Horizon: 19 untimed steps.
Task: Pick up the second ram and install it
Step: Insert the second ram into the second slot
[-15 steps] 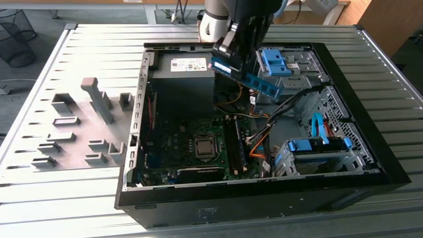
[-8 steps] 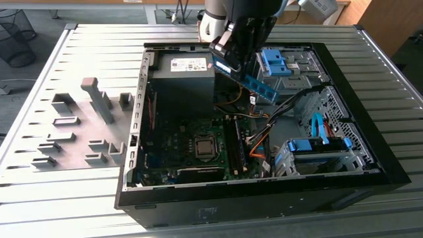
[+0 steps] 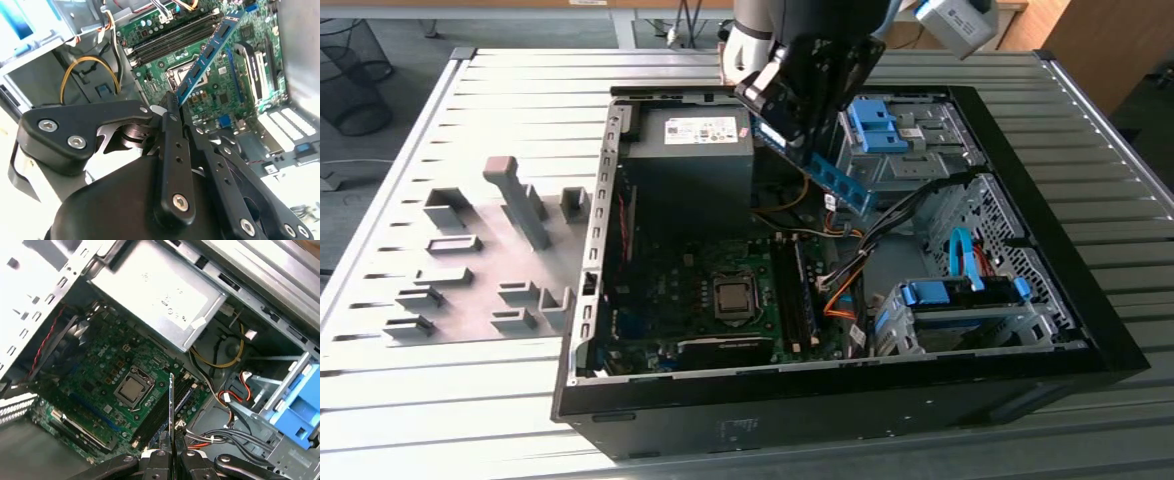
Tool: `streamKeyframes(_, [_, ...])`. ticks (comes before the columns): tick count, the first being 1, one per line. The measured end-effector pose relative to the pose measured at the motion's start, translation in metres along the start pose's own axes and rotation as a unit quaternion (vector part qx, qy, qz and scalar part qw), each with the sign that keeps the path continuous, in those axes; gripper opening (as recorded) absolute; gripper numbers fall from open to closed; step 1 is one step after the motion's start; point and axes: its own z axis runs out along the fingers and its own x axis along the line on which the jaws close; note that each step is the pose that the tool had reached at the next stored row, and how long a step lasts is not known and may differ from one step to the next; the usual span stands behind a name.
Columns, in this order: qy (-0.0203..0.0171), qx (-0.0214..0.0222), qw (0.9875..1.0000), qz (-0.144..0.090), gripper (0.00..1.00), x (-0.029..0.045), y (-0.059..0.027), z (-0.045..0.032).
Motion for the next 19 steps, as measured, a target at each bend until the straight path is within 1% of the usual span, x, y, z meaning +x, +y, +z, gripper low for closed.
streamKeyframes(2, [0.0001, 0.0001, 0.9999, 0.017, 0.14, 0.0000, 0.0000, 0.0006])
streamKeyframes(4, [0.0002, 0.0003, 0.9994, 0.033, 0.14, 0.0000, 0.0001, 0.0012])
streamKeyframes(6, [0.0003, 0.0004, 0.9988, 0.050, 0.14, -0.0001, 0.0001, 0.0018])
streamKeyframes(8, [0.0004, 0.0005, 0.9978, 0.067, 0.14, -0.0001, 0.0002, 0.0025])
streamKeyframes(12, [0.0007, 0.0009, 0.9951, 0.099, 0.14, -0.0001, 0.0002, 0.0037])
streamKeyframes(14, [0.0008, 0.0012, 0.9934, 0.114, 0.14, -0.0001, 0.0003, 0.0043])
streamKeyframes(17, [0.0011, 0.0016, 0.9906, 0.137, 0.14, -0.0002, 0.0003, 0.0051])
streamKeyframes(19, [0.0012, 0.0018, 0.9883, 0.152, 0.14, -0.0002, 0.0004, 0.0055])
